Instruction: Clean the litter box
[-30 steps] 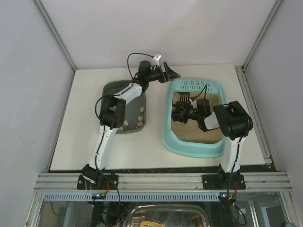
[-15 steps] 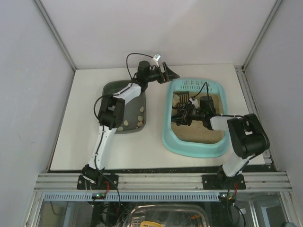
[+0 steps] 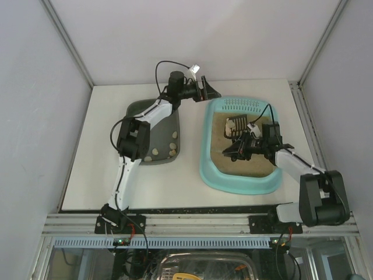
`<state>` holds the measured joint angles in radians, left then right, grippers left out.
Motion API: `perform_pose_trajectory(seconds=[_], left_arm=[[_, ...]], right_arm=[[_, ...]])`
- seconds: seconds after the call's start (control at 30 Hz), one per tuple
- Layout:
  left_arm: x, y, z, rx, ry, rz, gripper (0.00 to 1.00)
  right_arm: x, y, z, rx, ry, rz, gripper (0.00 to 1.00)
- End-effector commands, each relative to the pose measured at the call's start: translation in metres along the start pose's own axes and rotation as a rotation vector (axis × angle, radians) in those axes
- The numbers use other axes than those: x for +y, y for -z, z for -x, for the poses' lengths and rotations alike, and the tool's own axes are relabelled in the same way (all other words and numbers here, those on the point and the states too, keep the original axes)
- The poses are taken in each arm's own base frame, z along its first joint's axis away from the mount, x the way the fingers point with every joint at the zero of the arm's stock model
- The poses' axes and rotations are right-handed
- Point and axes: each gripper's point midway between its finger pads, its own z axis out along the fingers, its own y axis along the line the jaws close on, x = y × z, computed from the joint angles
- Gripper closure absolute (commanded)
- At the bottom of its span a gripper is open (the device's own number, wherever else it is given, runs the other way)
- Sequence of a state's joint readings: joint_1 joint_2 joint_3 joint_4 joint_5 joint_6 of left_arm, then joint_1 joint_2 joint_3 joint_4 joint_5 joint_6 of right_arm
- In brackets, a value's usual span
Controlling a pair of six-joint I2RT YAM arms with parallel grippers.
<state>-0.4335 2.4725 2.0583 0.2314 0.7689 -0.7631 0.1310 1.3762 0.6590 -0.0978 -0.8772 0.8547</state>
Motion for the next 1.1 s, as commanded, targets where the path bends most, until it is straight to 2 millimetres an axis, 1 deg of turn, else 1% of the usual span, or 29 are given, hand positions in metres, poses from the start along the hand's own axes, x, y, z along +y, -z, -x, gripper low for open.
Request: perform_pose_trajectory(seconds=[0.0,0.07,0.13,0.2,0.23,0.27,0.33,0.37,0.43,0.57,0.67,0.7,0.73,0.77,0.8,0.83,0.87,0.9,0.97,1.0,1.07], left_arm=[[-0.041,0.029,0.015,0.034,-0.160,0.015,0.00],[-0.035,0.041,0.011,0.063,-0.207,0.056,0.00],[-0.029,0.056,0.005,0.089,-0.246,0.097,0.00],[-0.025,0.072,0.001,0.098,-0.297,0.146,0.00],[-0.027,0.081,0.003,0.096,-0.333,0.169,0.00],[-0.022,0.087,-0.004,0.114,-0.351,0.194,0.00],[-0.021,0.101,-0.011,0.139,-0.382,0.229,0.00],[-0.024,0.107,-0.013,0.146,-0.389,0.243,0.00],[-0.024,0.117,-0.022,0.167,-0.371,0.262,0.00],[-0.020,0.135,-0.033,0.194,-0.326,0.311,0.00],[-0.017,0.151,-0.033,0.190,-0.313,0.354,0.00],[-0.022,0.155,-0.035,0.209,-0.316,0.332,0.00],[-0.028,0.159,-0.043,0.262,-0.337,0.285,0.00],[-0.032,0.164,-0.046,0.303,-0.362,0.277,0.00],[-0.033,0.169,-0.047,0.334,-0.387,0.289,0.00],[-0.032,0.174,-0.046,0.348,-0.412,0.318,0.00],[-0.027,0.180,-0.045,0.363,-0.447,0.353,0.00],[-0.022,0.188,-0.044,0.379,-0.470,0.408,0.00],[-0.007,0.205,-0.036,0.412,-0.534,0.547,0.00],[0.002,0.214,-0.033,0.442,-0.565,0.621,0.00],[0.010,0.231,-0.025,0.463,-0.611,0.732,0.00]], right_arm=[[0.004,0.020,-0.013,-0.027,0.110,0.058,1.00],[0.010,0.027,-0.014,-0.087,0.144,0.127,1.00],[0.021,0.037,-0.012,-0.180,0.210,0.194,1.00],[0.027,0.046,-0.010,-0.259,0.270,0.220,1.00],[0.031,0.050,-0.012,-0.280,0.306,0.245,1.00],[0.033,0.054,-0.016,-0.280,0.319,0.270,1.00],[0.044,0.062,-0.023,-0.283,0.362,0.356,1.00],[0.046,0.065,-0.026,-0.278,0.363,0.386,1.00],[0.043,0.067,-0.031,-0.253,0.339,0.411,1.00],[0.035,0.063,-0.039,-0.224,0.317,0.404,1.00],[0.036,0.060,-0.045,-0.185,0.319,0.401,1.00],[0.035,0.063,-0.039,-0.203,0.302,0.392,1.00],[0.033,0.066,-0.032,-0.233,0.278,0.380,1.00],[0.031,0.069,-0.025,-0.276,0.255,0.370,1.00],[0.028,0.071,-0.017,-0.316,0.225,0.358,1.00],[0.024,0.071,-0.013,-0.330,0.194,0.348,1.00],[0.021,0.069,-0.011,-0.321,0.166,0.332,1.00],[0.021,0.064,-0.014,-0.282,0.174,0.310,1.00],[0.019,0.055,-0.025,-0.154,0.172,0.258,1.00],[0.015,0.053,-0.031,-0.100,0.125,0.232,1.00],[0.014,0.058,-0.026,-0.099,0.070,0.233,1.00]])
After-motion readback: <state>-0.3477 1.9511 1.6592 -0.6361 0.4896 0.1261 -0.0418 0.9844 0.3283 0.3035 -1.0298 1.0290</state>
